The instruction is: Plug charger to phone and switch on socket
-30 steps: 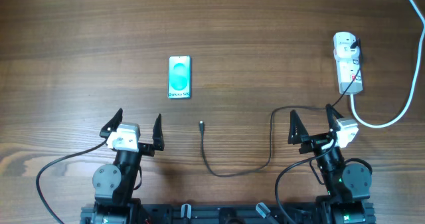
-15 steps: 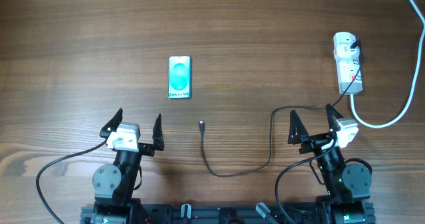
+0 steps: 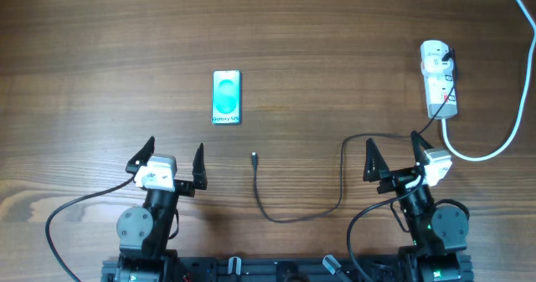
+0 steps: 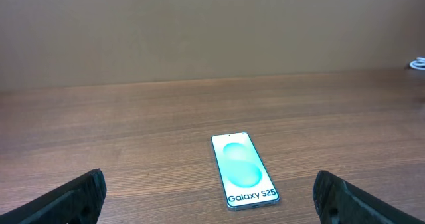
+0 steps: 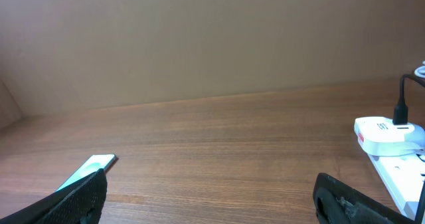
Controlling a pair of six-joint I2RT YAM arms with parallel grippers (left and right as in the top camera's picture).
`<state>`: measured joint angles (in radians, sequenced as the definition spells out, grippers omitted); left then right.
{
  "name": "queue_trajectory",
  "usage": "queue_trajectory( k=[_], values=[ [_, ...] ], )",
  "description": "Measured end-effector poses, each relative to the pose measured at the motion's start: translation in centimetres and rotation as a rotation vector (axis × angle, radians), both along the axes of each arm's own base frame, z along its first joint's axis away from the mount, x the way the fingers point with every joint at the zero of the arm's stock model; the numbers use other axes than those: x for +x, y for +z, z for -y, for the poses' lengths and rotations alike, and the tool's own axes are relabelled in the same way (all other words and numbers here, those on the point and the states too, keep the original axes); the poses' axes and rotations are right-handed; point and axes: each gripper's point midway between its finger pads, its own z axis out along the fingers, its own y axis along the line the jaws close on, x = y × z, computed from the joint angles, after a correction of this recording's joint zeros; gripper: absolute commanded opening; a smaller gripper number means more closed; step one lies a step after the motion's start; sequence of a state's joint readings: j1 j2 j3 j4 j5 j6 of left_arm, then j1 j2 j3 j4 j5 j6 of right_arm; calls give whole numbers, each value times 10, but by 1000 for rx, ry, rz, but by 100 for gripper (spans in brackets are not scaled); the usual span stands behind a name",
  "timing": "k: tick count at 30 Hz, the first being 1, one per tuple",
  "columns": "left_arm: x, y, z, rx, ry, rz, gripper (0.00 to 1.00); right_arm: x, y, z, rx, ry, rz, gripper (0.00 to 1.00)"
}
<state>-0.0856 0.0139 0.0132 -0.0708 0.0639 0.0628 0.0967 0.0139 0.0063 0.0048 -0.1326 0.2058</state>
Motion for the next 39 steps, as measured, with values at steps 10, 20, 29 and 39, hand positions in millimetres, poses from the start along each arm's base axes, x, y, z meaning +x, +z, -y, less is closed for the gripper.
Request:
queue_trajectory(
  k=[10,20,29,39],
  values=[
    [1,14,0,-5,0,60,100,0,0,0,0,0,2,100],
    [19,69,-1,-2,14,75,100,-1,10,0,-55,0,37,100],
    [122,109,26,17,-85,-422,100,-6,93,-2,-64,18,-19,100],
    [182,104,62,142,-212,-818,100,50,140,-11,-116,57,-596,100]
  ],
)
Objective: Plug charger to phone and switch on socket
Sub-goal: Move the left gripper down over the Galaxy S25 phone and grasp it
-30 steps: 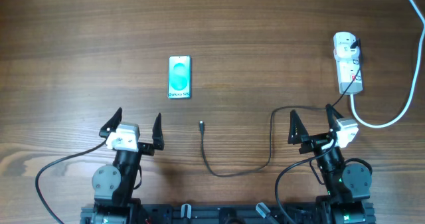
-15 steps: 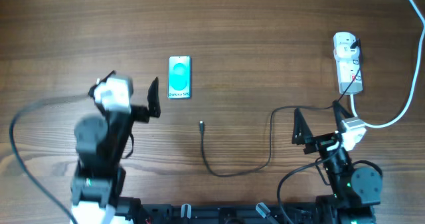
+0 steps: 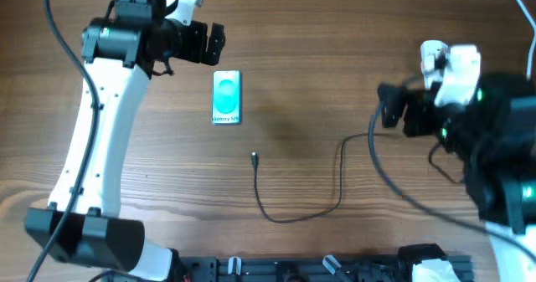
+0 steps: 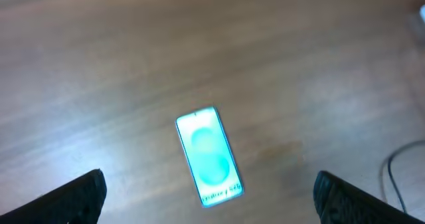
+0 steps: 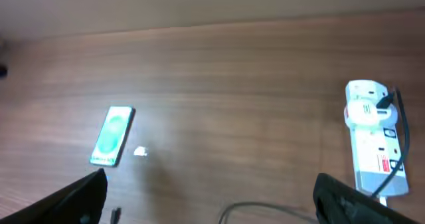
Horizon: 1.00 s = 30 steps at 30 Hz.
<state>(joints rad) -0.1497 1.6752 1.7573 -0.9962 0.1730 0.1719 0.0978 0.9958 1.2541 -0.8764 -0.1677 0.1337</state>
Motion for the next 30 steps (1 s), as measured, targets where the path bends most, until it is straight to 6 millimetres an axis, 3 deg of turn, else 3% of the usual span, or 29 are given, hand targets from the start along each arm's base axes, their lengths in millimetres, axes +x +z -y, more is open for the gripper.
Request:
queue_trajectory(
  k=[2,4,6,10,13,16,20,26,30],
  values=[
    [-6,-11,1,5,-16,-53,100,-3,-13,-2,-11,10,-197,100],
    [-6,-10,3,-4,-20,-53,100,18,-14,-6,-7,20,-253,99],
    [-13,-13,7,-43,-7,-95,100,38,-48,-10,-11,25,-381,100],
    [-22,-15,14,-97,-5,-146,99,51,-84,-19,19,47,-500,100],
    [-14,-10,19,-148,34,-126,99,51,-88,-22,37,58,-523,100],
    [-2,-17,19,-127,160,-126,99,51,-88,-23,39,60,-524,100],
    [14,-60,35,-24,282,-210,95,52,-87,-24,45,64,-521,100],
    [15,-172,15,141,417,-463,95,49,-89,-24,49,58,-534,100],
    [12,-203,14,187,395,-523,95,49,-89,-24,49,58,-534,100]
  ],
)
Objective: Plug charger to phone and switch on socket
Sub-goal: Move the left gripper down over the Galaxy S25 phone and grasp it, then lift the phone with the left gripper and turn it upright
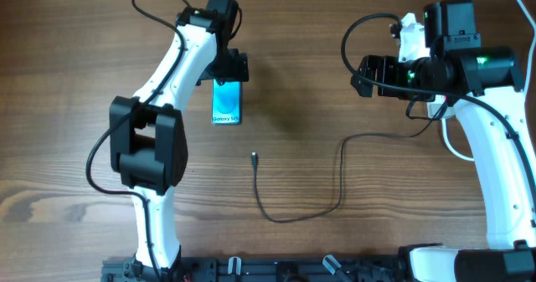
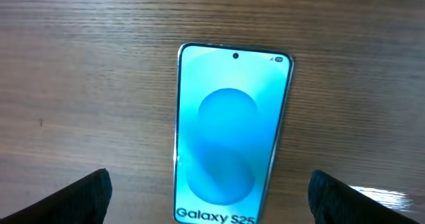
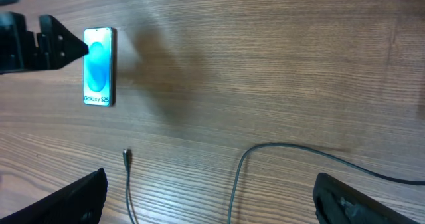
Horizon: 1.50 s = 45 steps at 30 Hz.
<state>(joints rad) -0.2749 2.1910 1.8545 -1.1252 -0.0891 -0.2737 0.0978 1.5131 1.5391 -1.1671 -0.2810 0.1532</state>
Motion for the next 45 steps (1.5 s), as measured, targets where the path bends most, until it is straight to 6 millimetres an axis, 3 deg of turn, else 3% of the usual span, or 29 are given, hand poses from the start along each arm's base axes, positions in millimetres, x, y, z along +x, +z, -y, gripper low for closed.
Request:
queue_trajectory(
  k=[14,20,27,30,33,37,41,45],
  values=[
    [-16,-61,4,-9,-136,-115,98,-3,-1,0,-1,0,-12,100],
    [-18,-63,11,-49,-48,-100,100,-3,-2,0,-1,0,-14,100],
    [-24,-63,22,-37,-89,-106,99,-5,-3,0,-2,0,-25,100],
    [-22,-62,21,-21,-92,-98,96,-5,-3,1,-3,0,-25,100],
    [-22,-62,21,-19,-74,-95,81,-5,-3,0,-2,0,-25,100],
    [-21,-62,20,-17,-42,-87,77,-5,-3,1,-3,0,-25,100],
    [-20,-62,19,-15,-32,-83,66,-5,-3,1,-3,0,-25,100],
    [-19,-61,18,-9,-24,-79,66,-5,-3,1,-3,0,-25,100]
  ],
)
